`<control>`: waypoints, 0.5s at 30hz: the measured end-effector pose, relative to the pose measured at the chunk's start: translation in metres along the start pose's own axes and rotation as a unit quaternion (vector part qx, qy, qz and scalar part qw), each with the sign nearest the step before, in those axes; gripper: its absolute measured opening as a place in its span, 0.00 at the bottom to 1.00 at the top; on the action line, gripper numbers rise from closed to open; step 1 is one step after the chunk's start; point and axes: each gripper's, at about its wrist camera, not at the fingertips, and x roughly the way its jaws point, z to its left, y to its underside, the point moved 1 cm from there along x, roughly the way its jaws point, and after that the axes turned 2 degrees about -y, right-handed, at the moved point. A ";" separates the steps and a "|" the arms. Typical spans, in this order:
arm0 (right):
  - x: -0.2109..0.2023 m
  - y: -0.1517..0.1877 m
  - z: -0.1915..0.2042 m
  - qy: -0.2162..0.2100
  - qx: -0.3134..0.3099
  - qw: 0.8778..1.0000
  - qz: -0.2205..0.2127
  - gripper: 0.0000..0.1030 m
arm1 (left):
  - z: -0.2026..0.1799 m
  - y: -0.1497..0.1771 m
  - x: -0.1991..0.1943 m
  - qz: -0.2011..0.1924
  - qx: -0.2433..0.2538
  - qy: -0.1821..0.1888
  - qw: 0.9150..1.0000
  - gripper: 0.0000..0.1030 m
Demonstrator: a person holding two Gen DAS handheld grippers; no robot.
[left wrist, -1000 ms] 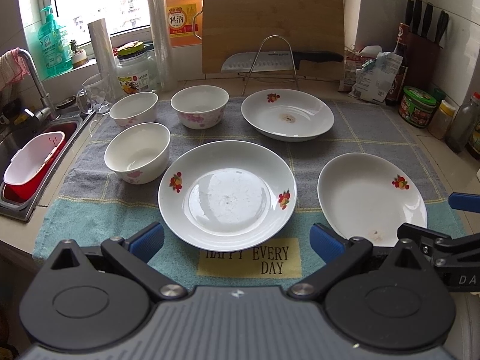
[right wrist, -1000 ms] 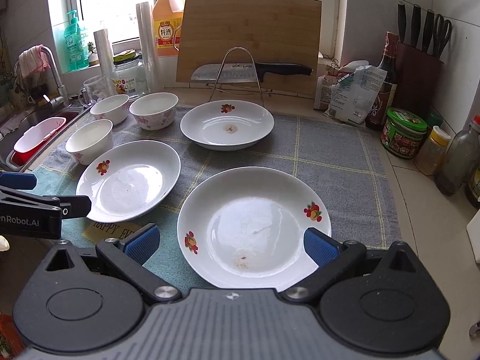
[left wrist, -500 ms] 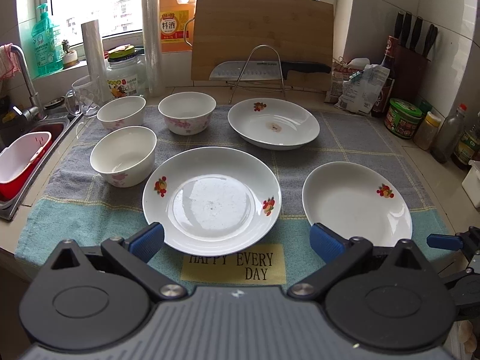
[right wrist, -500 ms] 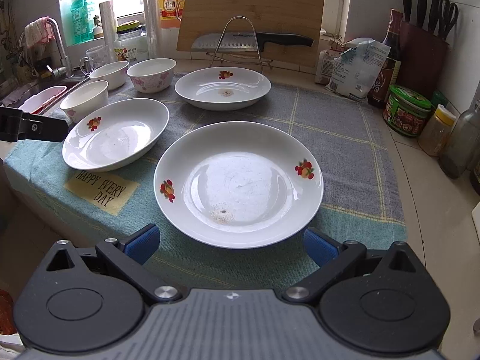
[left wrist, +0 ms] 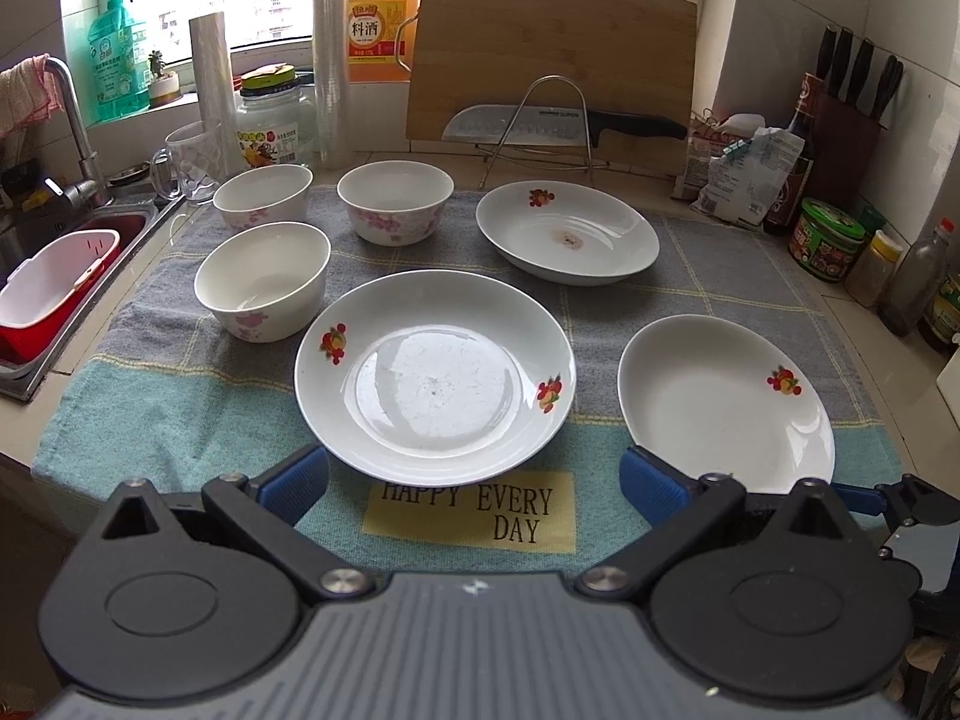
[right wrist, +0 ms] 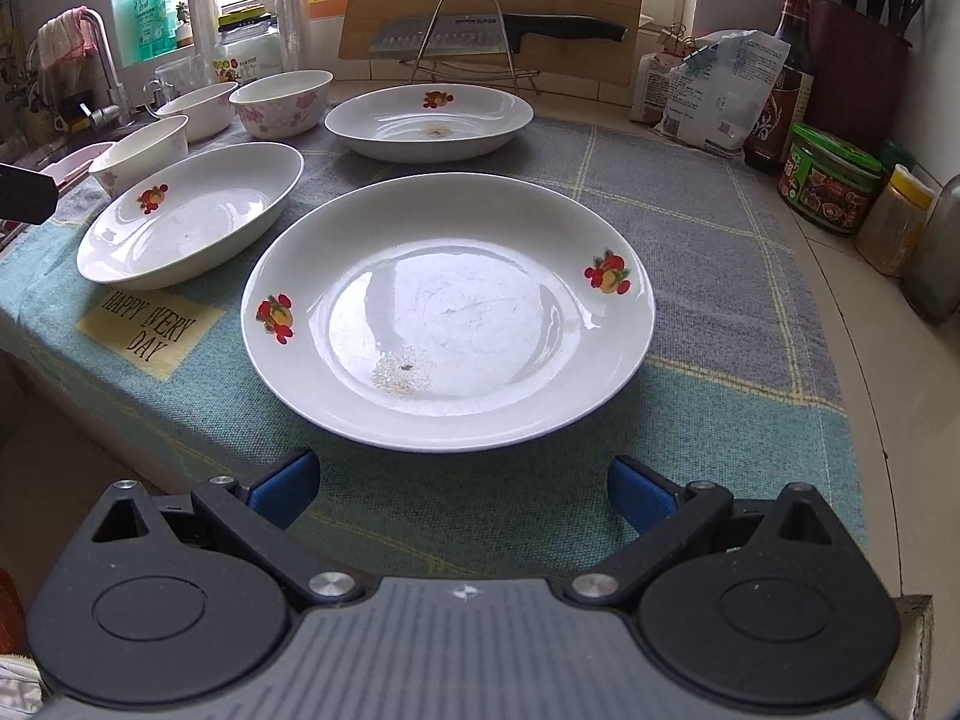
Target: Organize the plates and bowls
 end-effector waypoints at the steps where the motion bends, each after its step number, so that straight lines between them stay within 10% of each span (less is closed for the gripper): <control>1: 0.004 -0.001 -0.001 -0.001 -0.001 1.000 0.002 1.00 | 0.000 0.000 -0.001 0.000 -0.001 -0.003 1.000 0.99; 15: 0.015 -0.006 -0.009 -0.046 -0.061 0.997 -0.028 1.00 | -0.008 -0.002 0.006 0.005 -0.018 -0.009 1.000 0.99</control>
